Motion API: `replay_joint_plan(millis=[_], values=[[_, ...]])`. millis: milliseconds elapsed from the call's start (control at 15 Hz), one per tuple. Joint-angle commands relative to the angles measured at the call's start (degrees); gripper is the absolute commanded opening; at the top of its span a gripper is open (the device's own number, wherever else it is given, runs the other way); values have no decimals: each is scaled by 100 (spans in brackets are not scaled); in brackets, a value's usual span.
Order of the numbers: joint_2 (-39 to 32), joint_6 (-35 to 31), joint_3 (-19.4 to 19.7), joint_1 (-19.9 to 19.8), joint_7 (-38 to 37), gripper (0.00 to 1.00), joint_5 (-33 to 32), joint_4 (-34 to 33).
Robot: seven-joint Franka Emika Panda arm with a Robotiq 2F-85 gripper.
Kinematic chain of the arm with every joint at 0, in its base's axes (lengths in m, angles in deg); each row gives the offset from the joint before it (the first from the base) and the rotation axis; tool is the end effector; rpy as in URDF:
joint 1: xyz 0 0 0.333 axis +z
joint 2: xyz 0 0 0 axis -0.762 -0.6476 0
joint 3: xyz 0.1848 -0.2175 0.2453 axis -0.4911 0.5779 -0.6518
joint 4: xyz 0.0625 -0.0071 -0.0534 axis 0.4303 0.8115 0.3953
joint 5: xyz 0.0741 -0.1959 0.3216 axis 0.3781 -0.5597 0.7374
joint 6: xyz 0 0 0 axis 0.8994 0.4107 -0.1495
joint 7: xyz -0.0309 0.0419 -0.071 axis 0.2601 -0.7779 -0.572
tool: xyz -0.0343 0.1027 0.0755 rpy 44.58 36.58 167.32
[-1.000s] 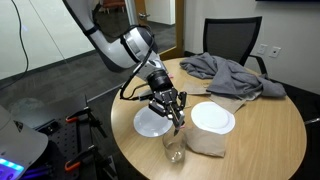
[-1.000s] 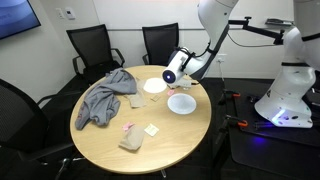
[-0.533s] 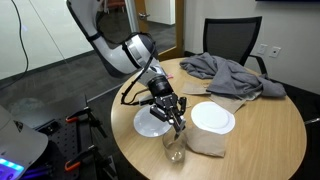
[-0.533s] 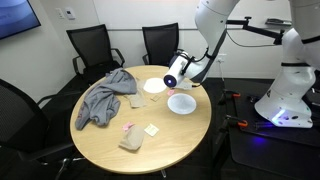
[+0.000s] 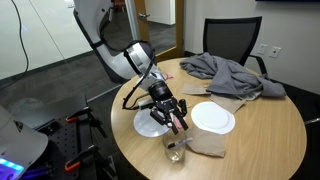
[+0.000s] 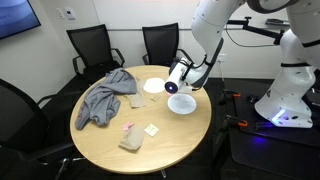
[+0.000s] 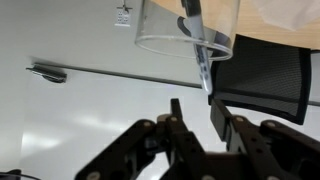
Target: Put the marker in the cup
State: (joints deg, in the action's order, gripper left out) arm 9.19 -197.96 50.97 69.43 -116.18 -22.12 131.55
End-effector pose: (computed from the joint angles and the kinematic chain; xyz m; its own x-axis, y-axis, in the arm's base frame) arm 0.5182 -0.0843 0.1317 0.1303 -0.2978 0.9457 -0.9882 0.0386 0.1483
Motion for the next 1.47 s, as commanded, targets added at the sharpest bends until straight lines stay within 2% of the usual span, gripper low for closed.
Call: replay_joint_plan(millis=[0, 267, 533, 600, 867, 1133, 1400], values=[[-108, -179, 277, 303, 0, 70, 91, -29], [245, -142, 474, 619, 0, 100, 76, 199], [710, -79, 454, 731, 66, 100, -136, 468], [1035, 357, -372, -30, 89, 100, -524, 458], [1417, 745, -1209, -605, 353, 100, -848, 431], [1796, 857, -1782, -977, 709, 100, -909, 424], [2061, 846, -2078, -1103, 897, 100, -900, 456]])
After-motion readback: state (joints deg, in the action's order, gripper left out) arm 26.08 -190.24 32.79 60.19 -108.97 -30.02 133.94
